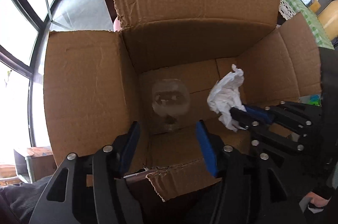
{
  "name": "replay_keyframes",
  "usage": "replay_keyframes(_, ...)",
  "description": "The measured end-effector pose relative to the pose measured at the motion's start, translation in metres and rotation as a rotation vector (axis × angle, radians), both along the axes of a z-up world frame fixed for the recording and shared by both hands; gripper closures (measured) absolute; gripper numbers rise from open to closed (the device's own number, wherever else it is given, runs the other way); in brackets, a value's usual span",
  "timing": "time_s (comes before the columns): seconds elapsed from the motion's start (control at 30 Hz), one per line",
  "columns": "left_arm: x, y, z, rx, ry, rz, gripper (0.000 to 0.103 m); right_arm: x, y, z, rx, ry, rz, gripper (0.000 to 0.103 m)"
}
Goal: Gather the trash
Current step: 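Carry bottle and tissue to the cardboard box and open both tools inside, then move both open tools back over the cluttered table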
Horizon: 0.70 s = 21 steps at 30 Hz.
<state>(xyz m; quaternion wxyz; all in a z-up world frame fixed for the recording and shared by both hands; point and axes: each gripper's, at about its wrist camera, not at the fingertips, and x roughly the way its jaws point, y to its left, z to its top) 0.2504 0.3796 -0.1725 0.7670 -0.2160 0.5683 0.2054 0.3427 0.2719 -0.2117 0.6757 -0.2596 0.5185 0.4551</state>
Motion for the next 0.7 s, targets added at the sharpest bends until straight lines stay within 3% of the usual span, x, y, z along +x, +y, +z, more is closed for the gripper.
replay_keyframes(0.03,-0.001,0.001,0.002,-0.007,-0.009,0.006,0.050,0.002,0.004,-0.004,-0.007,0.016,0.004,0.094)
replay_keyframes(0.1,-0.005,0.005,0.008,-0.027,-0.029,0.026,0.050,0.005,0.008,-0.007,-0.005,0.046,-0.007,0.077)
replay_keyframes(0.13,-0.007,0.008,0.013,-0.028,-0.038,0.035,0.047,0.009,0.008,-0.008,-0.006,0.051,-0.017,0.051)
replay_keyframes(0.17,-0.008,0.008,0.016,-0.014,-0.043,0.045,0.044,0.013,0.008,-0.006,0.008,0.048,-0.026,0.035)
replay_keyframes(0.27,-0.015,0.008,0.031,0.050,-0.071,0.054,0.042,0.018,0.008,0.004,0.041,0.045,-0.038,0.035)
replay_keyframes(0.57,-0.027,0.006,0.049,0.074,-0.113,0.083,0.040,0.006,0.006,0.044,0.064,-0.068,-0.074,0.035)
replay_keyframes(0.7,-0.025,-0.002,0.064,0.126,-0.150,0.066,0.040,0.003,-0.014,0.076,0.099,-0.138,-0.108,0.034)
